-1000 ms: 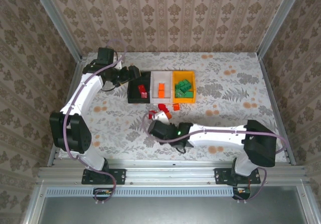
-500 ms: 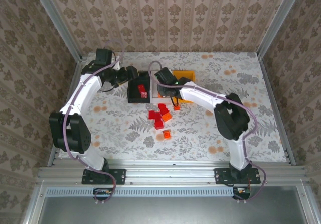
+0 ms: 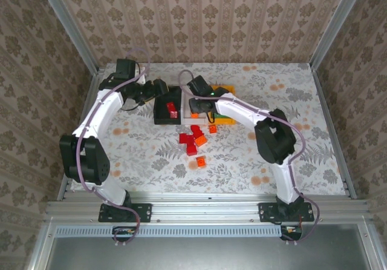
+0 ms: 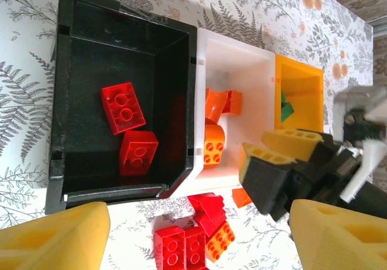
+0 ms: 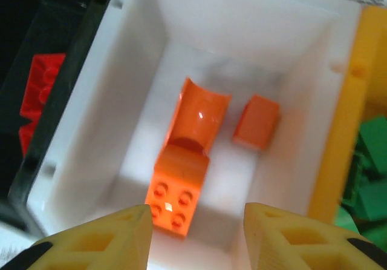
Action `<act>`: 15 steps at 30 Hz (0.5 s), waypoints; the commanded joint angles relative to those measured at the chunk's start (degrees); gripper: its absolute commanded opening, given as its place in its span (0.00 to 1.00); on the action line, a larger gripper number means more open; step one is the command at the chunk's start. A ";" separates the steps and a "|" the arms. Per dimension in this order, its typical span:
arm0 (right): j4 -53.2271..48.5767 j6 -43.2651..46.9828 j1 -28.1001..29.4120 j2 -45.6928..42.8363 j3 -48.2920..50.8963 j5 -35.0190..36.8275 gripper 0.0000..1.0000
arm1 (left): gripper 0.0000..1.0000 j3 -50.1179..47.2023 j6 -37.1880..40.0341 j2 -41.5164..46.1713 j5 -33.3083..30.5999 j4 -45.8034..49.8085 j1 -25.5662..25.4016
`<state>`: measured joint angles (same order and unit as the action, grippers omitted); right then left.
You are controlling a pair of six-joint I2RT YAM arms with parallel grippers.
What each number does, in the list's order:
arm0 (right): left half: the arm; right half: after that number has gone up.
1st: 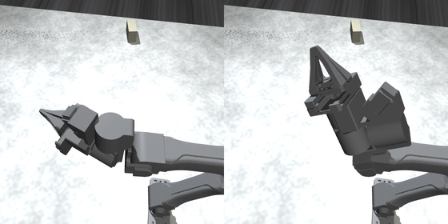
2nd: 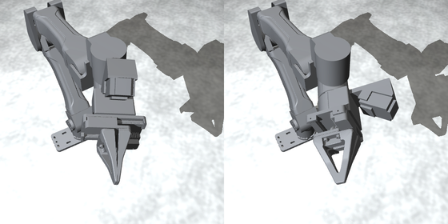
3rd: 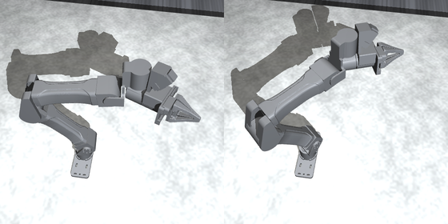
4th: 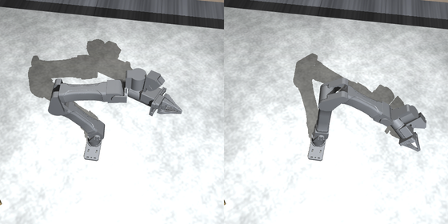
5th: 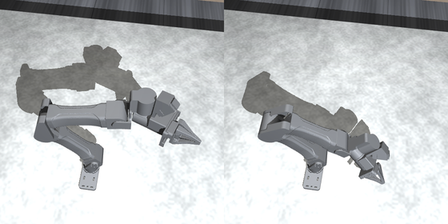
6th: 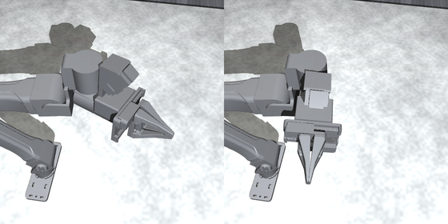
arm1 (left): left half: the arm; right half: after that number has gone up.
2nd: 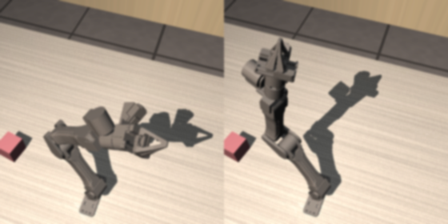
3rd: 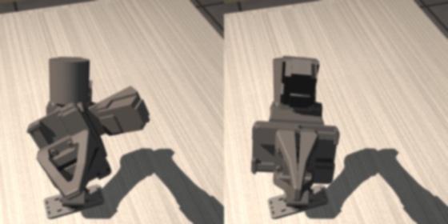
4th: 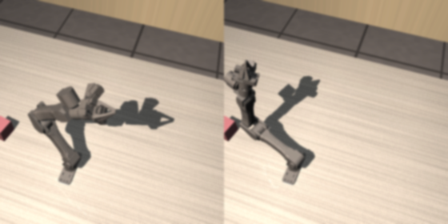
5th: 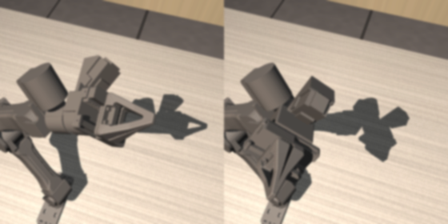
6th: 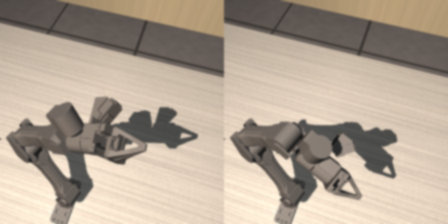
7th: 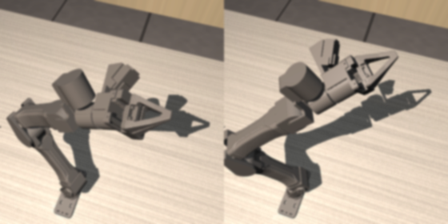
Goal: Sort the legos into containers by color
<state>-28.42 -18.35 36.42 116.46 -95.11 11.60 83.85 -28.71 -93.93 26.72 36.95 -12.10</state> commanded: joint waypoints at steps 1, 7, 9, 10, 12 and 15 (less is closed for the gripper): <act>6.17 -1.14 0.23 -13.96 11.61 1.97 0.45 | 0.78 0.51 1.56 -0.99 -1.58 1.93 -2.61; 16.76 -6.21 0.05 -31.76 37.36 7.79 0.53 | 0.78 1.55 0.53 -0.76 -12.99 7.02 -11.12; 19.48 -7.84 0.05 -35.07 43.67 10.14 0.57 | 0.84 -0.68 -2.87 0.68 -18.63 7.45 -15.86; 20.66 -8.35 -0.03 -36.15 46.01 10.81 0.58 | 0.86 -3.53 -4.95 1.95 -19.02 5.69 -17.44; 23.39 -9.74 -0.11 -38.10 50.12 12.41 0.60 | 0.88 -11.46 -10.97 5.36 -20.22 -0.24 -20.90; 27.93 -13.33 -0.30 -38.42 53.73 12.49 0.63 | 0.89 -19.15 -17.43 7.44 -24.52 -5.28 -26.87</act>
<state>-7.79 -26.92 36.36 79.83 -43.70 20.97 69.69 -37.30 -88.62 9.13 35.31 -35.77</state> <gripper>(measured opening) 0.621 0.893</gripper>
